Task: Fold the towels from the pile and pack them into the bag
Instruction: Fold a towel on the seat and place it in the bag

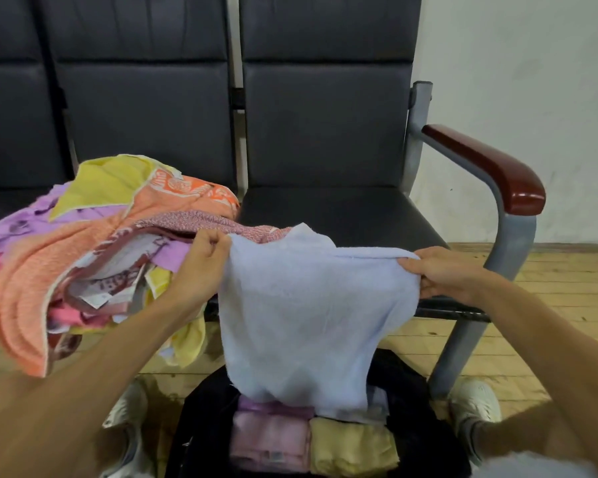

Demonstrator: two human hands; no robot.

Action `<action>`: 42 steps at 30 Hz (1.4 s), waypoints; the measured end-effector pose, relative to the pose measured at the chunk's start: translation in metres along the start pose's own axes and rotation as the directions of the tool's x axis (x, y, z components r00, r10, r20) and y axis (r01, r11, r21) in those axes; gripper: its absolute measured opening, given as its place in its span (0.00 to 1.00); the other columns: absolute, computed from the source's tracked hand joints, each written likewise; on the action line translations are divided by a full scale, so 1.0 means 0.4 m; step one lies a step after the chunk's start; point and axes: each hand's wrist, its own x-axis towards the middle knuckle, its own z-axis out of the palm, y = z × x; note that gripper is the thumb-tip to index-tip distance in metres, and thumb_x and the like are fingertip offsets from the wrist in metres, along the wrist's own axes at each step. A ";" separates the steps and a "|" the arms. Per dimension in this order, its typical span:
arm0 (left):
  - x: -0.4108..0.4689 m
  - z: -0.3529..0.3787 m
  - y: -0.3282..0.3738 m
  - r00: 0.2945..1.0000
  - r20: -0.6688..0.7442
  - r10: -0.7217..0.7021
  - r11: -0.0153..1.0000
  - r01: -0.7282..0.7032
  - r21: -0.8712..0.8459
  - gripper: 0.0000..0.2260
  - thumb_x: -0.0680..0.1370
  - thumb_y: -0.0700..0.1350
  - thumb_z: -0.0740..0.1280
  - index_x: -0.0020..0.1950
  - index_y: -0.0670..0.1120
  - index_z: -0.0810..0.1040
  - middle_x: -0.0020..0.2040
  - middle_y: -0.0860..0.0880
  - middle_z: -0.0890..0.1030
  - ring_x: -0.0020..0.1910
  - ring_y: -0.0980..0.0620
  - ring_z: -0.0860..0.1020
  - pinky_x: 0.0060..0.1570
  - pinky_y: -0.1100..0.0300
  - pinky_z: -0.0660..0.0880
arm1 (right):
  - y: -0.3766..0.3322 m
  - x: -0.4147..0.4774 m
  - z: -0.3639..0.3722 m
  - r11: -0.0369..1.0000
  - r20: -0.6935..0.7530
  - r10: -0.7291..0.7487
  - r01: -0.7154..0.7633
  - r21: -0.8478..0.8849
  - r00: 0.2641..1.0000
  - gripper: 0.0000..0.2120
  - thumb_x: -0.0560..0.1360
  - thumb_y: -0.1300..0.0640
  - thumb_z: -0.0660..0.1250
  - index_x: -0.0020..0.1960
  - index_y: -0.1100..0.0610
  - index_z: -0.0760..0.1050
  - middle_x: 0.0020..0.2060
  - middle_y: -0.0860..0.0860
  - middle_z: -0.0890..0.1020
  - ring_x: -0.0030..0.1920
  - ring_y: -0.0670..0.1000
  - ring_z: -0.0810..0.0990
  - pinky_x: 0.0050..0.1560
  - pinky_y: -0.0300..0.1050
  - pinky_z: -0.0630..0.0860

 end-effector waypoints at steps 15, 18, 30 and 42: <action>-0.023 -0.060 -0.033 0.858 0.444 -0.258 0.962 0.270 0.037 0.16 0.73 0.50 0.74 0.56 0.48 0.73 0.50 0.45 0.80 0.47 0.47 0.80 0.41 0.56 0.78 | 0.011 -0.023 0.008 0.878 0.356 -0.055 0.215 -0.428 0.933 0.08 0.72 0.61 0.74 0.50 0.56 0.79 0.47 0.52 0.81 0.48 0.50 0.80 0.47 0.40 0.79; -0.021 -0.091 -0.026 0.766 0.620 -0.167 0.955 -0.030 0.295 0.18 0.77 0.41 0.70 0.63 0.54 0.72 0.57 0.52 0.77 0.53 0.62 0.77 0.44 0.72 0.73 | 0.027 -0.010 0.005 0.733 0.280 -0.024 0.208 -0.648 0.960 0.06 0.75 0.64 0.69 0.42 0.54 0.78 0.41 0.50 0.79 0.44 0.49 0.78 0.45 0.39 0.77; 0.014 -0.100 -0.032 0.913 0.402 0.075 0.776 -0.306 0.551 0.07 0.82 0.40 0.61 0.46 0.47 0.76 0.33 0.53 0.72 0.33 0.56 0.69 0.31 0.69 0.64 | -0.002 -0.014 -0.022 0.964 0.082 -0.019 -0.004 0.264 0.996 0.12 0.82 0.60 0.60 0.62 0.59 0.78 0.55 0.56 0.82 0.56 0.57 0.81 0.50 0.52 0.80; 0.021 -0.093 -0.024 0.981 0.194 0.015 0.986 -0.047 0.158 0.08 0.81 0.42 0.63 0.45 0.45 0.80 0.40 0.47 0.79 0.41 0.50 0.75 0.44 0.52 0.71 | 0.000 -0.002 0.000 0.982 -0.299 -0.116 0.063 -0.180 0.947 0.10 0.82 0.53 0.60 0.53 0.59 0.76 0.48 0.59 0.80 0.50 0.60 0.79 0.51 0.55 0.79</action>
